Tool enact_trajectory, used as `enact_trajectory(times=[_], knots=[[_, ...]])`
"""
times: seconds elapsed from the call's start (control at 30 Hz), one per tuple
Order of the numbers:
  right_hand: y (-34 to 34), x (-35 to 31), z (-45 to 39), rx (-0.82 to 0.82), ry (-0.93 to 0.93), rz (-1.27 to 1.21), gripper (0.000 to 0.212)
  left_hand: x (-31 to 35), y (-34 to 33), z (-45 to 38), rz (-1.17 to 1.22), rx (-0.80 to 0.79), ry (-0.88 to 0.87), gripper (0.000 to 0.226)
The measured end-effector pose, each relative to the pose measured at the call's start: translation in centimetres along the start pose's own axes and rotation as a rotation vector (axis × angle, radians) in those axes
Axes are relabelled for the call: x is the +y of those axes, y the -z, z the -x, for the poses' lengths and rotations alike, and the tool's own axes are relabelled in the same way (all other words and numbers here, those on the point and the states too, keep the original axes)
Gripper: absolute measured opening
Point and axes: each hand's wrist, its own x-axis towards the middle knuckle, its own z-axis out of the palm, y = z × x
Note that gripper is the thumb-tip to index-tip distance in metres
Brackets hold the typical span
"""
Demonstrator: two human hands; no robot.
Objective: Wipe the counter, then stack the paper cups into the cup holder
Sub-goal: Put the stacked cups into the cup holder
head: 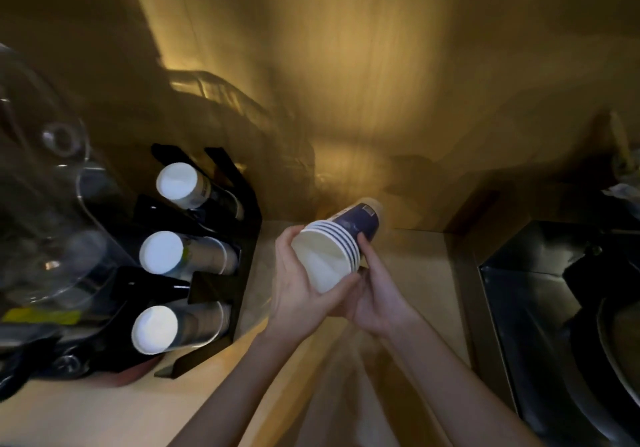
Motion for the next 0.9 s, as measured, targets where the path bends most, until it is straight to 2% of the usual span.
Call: enact_trajectory(times=[0.07, 0.17, 0.27, 0.43, 0.57, 0.7, 0.9], knots=[[-1.1, 0.2, -0.7, -0.091, 0.024, 0.108, 0.059, 0.1, 1.7, 0.1, 0.123, 0.051, 0.028, 0.064], [-3.8, 0.1, -2.1, -0.056, 0.080, 0.322, 0.059, 0.1, 4.6, -0.1, 0.213, 0.112, 0.067, 0.054], [-6.8, -0.6, -3.6, 0.025, 0.155, 0.539, 0.065, -0.1, 7.8, -1.0, 0.178, 0.094, 0.085, 0.063], [-12.0, -2.0, -6.0, -0.037, 0.422, 0.850, 0.057, -0.2, 13.3, -3.6, 0.105, -0.032, 0.068, 0.075], [-16.0, -2.9, -8.1, -0.014, 0.594, 1.139, 0.088, 0.8, 16.9, -5.8, 0.040, -0.011, 0.021, 0.089], [-18.9, -3.3, -10.4, -0.007, 0.695, 1.210, 0.084, 2.7, 19.9, -7.6, 0.063, 0.055, -0.052, 0.078], [-19.0, -1.8, -14.1, 0.017, 0.761, 1.236, 0.093, 5.2, 21.3, -9.1, -0.071, 0.307, -0.163, 0.066]])
